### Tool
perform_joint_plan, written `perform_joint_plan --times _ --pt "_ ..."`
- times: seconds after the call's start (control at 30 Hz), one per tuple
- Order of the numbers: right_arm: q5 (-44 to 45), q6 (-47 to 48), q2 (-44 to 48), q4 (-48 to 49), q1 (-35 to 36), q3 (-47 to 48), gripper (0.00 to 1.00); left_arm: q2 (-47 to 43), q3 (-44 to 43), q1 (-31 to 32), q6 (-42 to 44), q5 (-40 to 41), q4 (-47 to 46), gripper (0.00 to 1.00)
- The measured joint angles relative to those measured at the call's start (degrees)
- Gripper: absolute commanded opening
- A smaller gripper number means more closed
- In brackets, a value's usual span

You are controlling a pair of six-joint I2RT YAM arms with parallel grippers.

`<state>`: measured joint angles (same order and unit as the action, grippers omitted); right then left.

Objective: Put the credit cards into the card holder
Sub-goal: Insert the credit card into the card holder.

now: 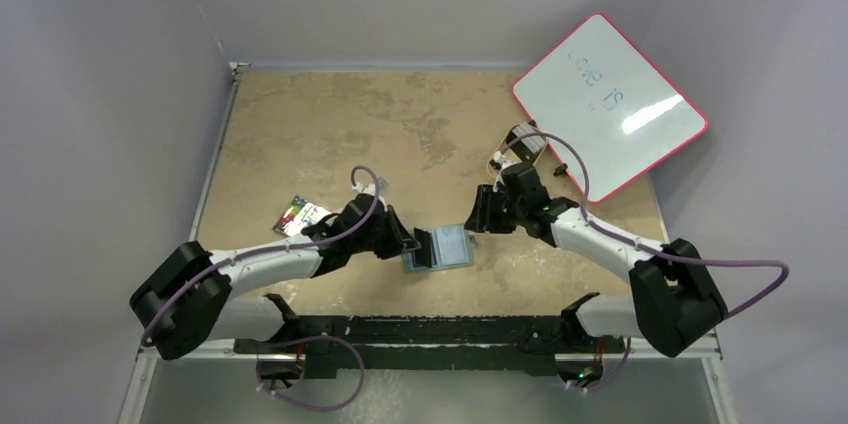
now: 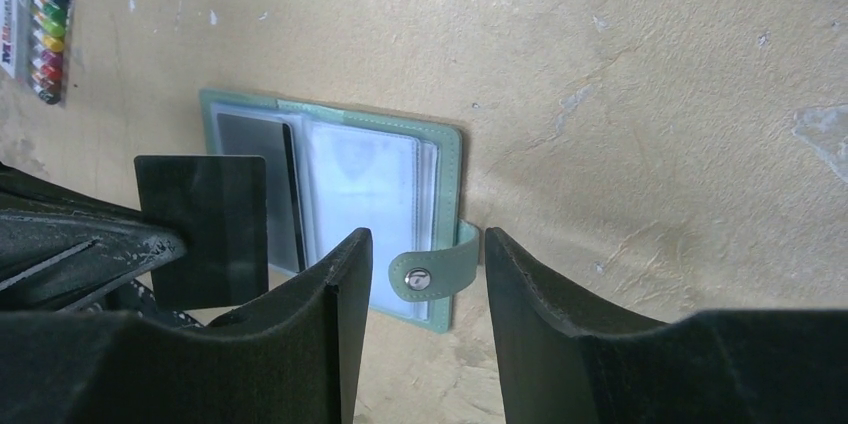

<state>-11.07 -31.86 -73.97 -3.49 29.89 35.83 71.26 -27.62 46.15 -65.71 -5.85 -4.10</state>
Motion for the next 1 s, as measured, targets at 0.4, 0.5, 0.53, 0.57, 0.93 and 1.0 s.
perform_joint_plan --times 0.4,0.5,0.53,0.57,0.93,1.0 --pt "-0.4 1.0 -5.0 3.0 0.0 -0.3 0.42 6.8 0.3 0.0 -1.2 -1.4 -6.6 0.00" --pt "-0.8 0.8 -5.3 4.7 0.0 -0.8 0.39 7.2 0.3 0.0 -1.2 -1.5 -7.4 0.00" --pt "-1.0 0.8 -5.6 5.3 0.0 -1.0 0.39 7.3 0.3 0.0 -1.2 -1.4 -7.6 0.00" --pt "-1.4 0.8 -5.9 5.8 0.0 -1.2 0.38 7.3 0.3 0.0 -1.2 -1.4 -7.7 0.00" --pt "-1.9 -0.1 -6.7 7.3 0.0 -2.9 0.36 5.7 1.0 0.0 -1.3 -1.4 -9.6 0.00" --pt "-1.9 -0.2 -6.7 7.4 0.0 -3.0 0.36 5.7 1.3 0.0 -1.3 -1.4 -10.1 0.00"
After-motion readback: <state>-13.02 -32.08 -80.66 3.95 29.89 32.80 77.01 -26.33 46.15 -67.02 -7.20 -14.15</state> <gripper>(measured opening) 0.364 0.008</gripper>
